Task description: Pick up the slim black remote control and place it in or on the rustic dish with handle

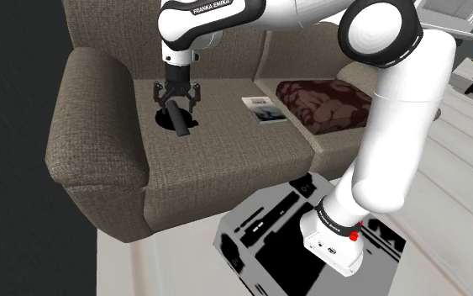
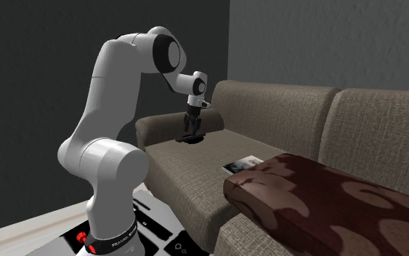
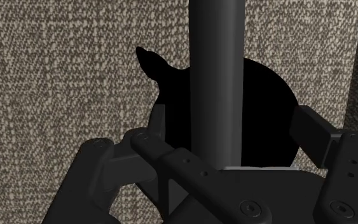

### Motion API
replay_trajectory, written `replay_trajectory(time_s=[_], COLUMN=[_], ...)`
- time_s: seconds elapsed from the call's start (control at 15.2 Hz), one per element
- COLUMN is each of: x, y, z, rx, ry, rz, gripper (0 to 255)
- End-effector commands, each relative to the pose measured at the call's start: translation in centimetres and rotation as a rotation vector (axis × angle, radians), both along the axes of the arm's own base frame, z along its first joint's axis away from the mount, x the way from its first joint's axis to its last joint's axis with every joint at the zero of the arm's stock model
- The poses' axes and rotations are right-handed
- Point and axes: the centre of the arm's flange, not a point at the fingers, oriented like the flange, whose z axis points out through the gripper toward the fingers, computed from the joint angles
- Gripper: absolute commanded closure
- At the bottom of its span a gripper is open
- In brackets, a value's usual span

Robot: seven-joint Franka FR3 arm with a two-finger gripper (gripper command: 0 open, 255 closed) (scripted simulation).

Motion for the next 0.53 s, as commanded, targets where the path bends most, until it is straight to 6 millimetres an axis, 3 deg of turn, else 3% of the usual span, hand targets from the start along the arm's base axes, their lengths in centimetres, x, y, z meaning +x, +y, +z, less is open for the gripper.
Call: replay_trajectory(time_s=[0.0,0.07,0.33,0.46], x=[0.0,0.0,0.9,0.9], y=[0.0,0.0,-0.5,-0.5], z=[0.0,0.0,4.9,4.9], rx=[0.0,0.0,0.0,0.0], ry=[0.0,0.0,0.0,0.0], rz=[0.0,0.0,0.0,0.0], gripper=[0,0,0,0])
